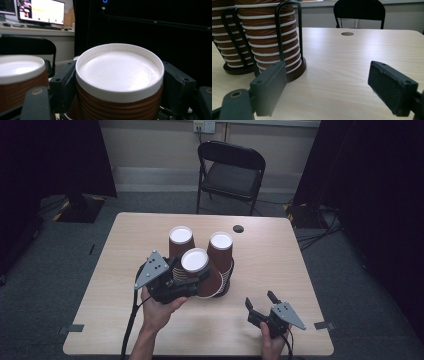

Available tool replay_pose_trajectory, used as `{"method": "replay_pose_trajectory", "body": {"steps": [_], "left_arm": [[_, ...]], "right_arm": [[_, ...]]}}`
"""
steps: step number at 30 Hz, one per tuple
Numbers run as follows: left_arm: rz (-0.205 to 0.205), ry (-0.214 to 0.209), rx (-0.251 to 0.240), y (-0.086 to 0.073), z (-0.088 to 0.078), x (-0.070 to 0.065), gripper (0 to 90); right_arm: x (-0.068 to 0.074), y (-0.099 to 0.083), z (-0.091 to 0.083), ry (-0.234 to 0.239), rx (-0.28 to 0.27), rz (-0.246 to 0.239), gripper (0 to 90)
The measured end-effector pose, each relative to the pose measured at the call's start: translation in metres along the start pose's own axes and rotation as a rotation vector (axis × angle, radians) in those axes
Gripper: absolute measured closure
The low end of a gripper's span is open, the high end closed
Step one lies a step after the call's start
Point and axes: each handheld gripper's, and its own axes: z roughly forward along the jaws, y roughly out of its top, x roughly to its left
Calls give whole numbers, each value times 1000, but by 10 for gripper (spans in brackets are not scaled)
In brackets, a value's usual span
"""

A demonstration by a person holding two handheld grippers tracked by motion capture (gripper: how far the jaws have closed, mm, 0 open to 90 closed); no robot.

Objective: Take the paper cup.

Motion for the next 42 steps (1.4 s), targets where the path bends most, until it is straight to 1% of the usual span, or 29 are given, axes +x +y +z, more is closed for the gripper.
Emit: {"method": "replay_pose_trajectory", "body": {"steps": [1, 4, 6, 8, 9, 10, 13, 14, 16, 19, 20, 21, 22, 23, 24, 25, 26, 27, 28, 29, 31, 32, 33, 34, 35, 36, 37, 40, 42], "left_arm": [[-13, 17, 15, -6, 2, 2, 235], [-31, 15, 35, -13, 4, 5, 235], [-61, 31, 58, -26, 7, 11, 235], [-67, 29, 62, -29, 7, 12, 235], [-86, 32, 75, -37, 8, 16, 235], [-89, 37, 78, -38, 8, 16, 235], [-98, 45, 93, -46, 6, 18, 235], [-98, 45, 93, -46, 6, 18, 235], [-125, 51, 97, -52, 3, 21, 235], [-143, 54, 102, -58, 0, 23, 235], [-143, 54, 102, -58, 0, 23, 234], [-148, 69, 113, -62, -5, 25, 234], [-148, 69, 113, -62, -5, 25, 234], [-181, 62, 108, -66, -9, 28, 234], [-181, 62, 108, -66, -9, 28, 234], [-210, 65, 105, -71, -13, 30, 234], [-210, 65, 105, -71, -13, 30, 234], [-217, 76, 106, -75, -15, 31, 234], [-217, 76, 106, -75, -15, 31, 234], [-240, 89, 101, -80, -16, 32, 234], [-251, 111, 87, -85, -18, 31, 234], [-251, 111, 87, -85, -18, 31, 234], [-271, 116, 81, -88, -19, 31, 234], [-271, 116, 81, -88, -19, 31, 234], [-301, 106, 71, -91, -20, 31, 234], [-301, 106, 71, -91, -20, 31, 234], [-319, 106, 65, -93, -21, 31, 234], [-332, 100, 63, -95, -22, 31, 234], [-351, 93, 60, -97, -22, 30, 234]], "right_arm": [[1, 0, 0, 4, -1, -10, 139], [1, 0, 0, 12, 0, -17, 137], [3, 0, 0, 23, 4, -31, 136], [4, 0, 1, 23, 9, -38, 136], [6, 1, 2, 35, 26, -43, 138], [8, 1, 3, 49, 44, -45, 140], [16, 2, 6, 66, 82, -83, 148], [18, 2, 6, 79, 84, -77, 156], [27, 1, 6, 146, 68, -79, 154], [40, 0, 8, 179, 74, -106, 156], [40, 0, 8, 179, 74, -106, 156], [49, 0, 9, 205, 71, -125, 162], [49, 0, 9, 205, 71, -125, 162], [56, -1, 10, 243, 69, -130, 174], [58, -1, 10, 252, 67, -128, 182], [60, -1, 11, 270, 65, -123, 189], [60, -1, 11, 270, 65, -123, 189], [65, 0, 11, 300, 63, -116, 207], [66, 0, 11, 312, 57, -118, 219], [68, 0, 11, 326, 56, -114, 232], [70, 0, 12, 348, 48, -111, 243], [70, 0, 12, 348, 48, -111, 243], [72, 0, 12, 365, 36, -104, 269], [72, 0, 12, 365, 36, -104, 269], [74, 0, 13, 394, 26, -105, 295], [74, 0, 13, 394, 26, -105, 295], [75, 0, 13, 423, 16, -97, 343], [76, 0, 13, 440, 9, -94, 348], [78, 0, 13, 458, 0, -98, 387]]}}
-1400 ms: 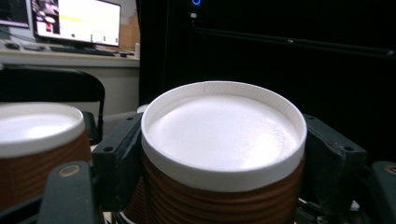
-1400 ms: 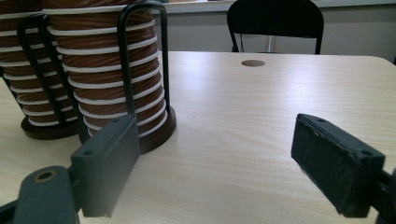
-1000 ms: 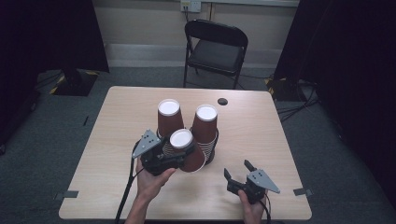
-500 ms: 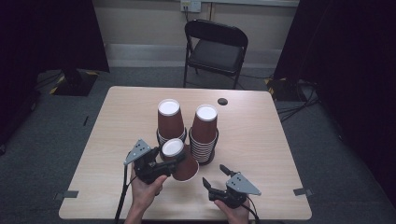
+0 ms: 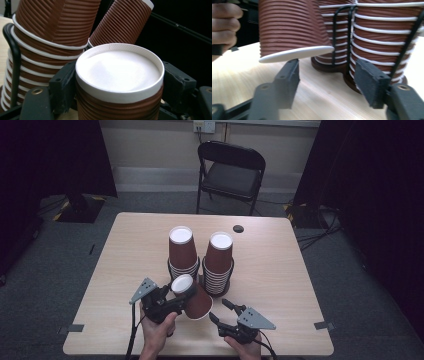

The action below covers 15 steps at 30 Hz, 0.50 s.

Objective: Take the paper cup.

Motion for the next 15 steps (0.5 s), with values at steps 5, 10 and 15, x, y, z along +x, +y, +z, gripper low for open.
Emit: {"method": "replay_pose_trajectory", "body": {"steps": [5, 10, 15], "left_arm": [[-48, -20, 0, -3, -1, 0, 234], [-93, -31, -2, -5, -2, 1, 234], [-147, -54, 4, -7, -2, 3, 234]], "right_arm": [[2, 0, 4, 39, -47, -13, 403], [4, -1, 7, 53, -78, -35, 416], [4, 0, 9, 68, -119, -46, 448]]}}
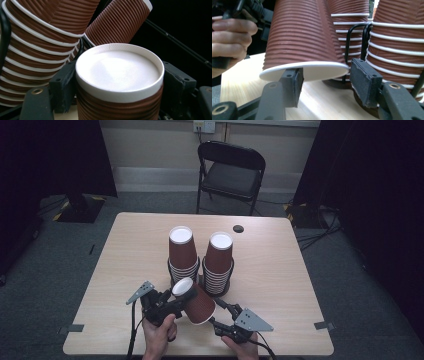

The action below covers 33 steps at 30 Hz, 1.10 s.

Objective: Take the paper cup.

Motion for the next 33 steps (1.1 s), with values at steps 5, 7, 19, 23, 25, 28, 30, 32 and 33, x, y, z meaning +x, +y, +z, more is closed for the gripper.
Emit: {"method": "replay_pose_trajectory", "body": {"steps": [5, 7, 19, 23, 25, 28, 30, 32, 33], "left_arm": [[-34, -19, -1, -1, 0, 1, 234], [-52, -32, -1, -2, 0, 1, 234], [-99, -54, -2, -9, -3, 3, 232], [-68, -43, -8, -8, -4, 2, 222], [-48, -28, -6, -7, -4, 1, 221], [-30, -18, -7, -6, -5, 2, 213], [-6, -14, -6, -6, -5, 3, 208], [-1, -15, -10, -5, -5, 3, 204], [-1, -15, -10, -5, -5, 3, 203]], "right_arm": [[-3, 2, 2, 1, -25, -4, 470], [-4, 3, 4, 1, -27, -6, 489], [-3, 5, 17, 20, -50, -55, 646], [-2, 5, 16, 16, -45, -77, 718], [-2, 4, 17, 8, -36, -90, 770], [-2, 4, 16, 2, -30, -94, 800], [-2, 4, 15, 9, -22, -93, 820], [-1, 4, 15, 18, -19, -97, 826], [-1, 4, 15, 18, -19, -97, 826]]}}
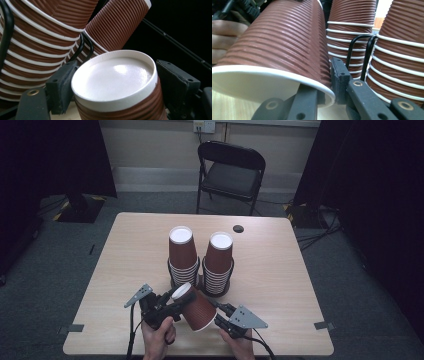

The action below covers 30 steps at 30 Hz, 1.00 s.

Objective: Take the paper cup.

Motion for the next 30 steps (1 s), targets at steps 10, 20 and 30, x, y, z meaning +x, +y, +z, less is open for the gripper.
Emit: {"method": "replay_pose_trajectory", "body": {"steps": [10, 20, 30], "left_arm": [[59, 12, -22, 8, -2, 2, 163], [163, 63, -56, 14, -10, 11, 154], [261, 159, -50, 11, -19, 26, 169]], "right_arm": [[-1, 2, -2, -3, 7, 7, 840], [-3, 2, -5, 9, 76, 46, 841], [-10, 3, -8, -24, 169, 85, 841]]}}
